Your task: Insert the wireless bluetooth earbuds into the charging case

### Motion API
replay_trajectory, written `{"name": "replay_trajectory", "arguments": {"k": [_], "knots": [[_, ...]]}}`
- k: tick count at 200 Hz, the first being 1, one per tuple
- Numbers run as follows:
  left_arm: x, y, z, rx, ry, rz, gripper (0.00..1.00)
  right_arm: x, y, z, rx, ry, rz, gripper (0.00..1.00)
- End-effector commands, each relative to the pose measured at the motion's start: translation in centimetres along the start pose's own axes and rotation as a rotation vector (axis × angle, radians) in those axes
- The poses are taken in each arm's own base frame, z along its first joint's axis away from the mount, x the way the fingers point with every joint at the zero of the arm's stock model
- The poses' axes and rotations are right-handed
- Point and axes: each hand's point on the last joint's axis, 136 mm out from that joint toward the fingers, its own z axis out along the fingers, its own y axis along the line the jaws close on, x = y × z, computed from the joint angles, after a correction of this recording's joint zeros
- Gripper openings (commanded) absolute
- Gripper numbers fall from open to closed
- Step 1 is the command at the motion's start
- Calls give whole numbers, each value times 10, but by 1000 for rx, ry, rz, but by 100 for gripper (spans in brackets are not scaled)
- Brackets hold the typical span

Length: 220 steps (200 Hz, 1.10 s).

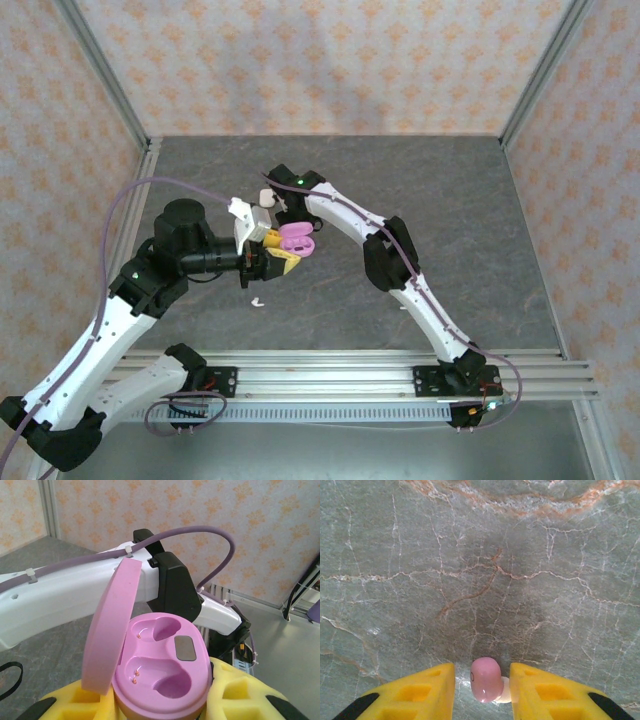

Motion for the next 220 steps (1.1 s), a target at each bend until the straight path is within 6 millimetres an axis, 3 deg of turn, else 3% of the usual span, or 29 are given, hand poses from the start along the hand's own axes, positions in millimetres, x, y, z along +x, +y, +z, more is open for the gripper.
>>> {"name": "replay_trajectory", "arguments": {"k": [1, 80, 124, 220], "knots": [[3, -2, -2, -4, 1, 22, 13, 3, -3, 6, 39, 15, -28, 32], [4, -1, -3, -11, 7, 21, 13, 11, -10, 5, 74, 43, 5, 28], [3, -1, -6, -25, 10, 30, 13, 7, -10, -12, 33, 20, 122, 22], [-5, 1, -6, -43, -22, 33, 13, 13, -39, -65, -140, -123, 434, 14]]}}
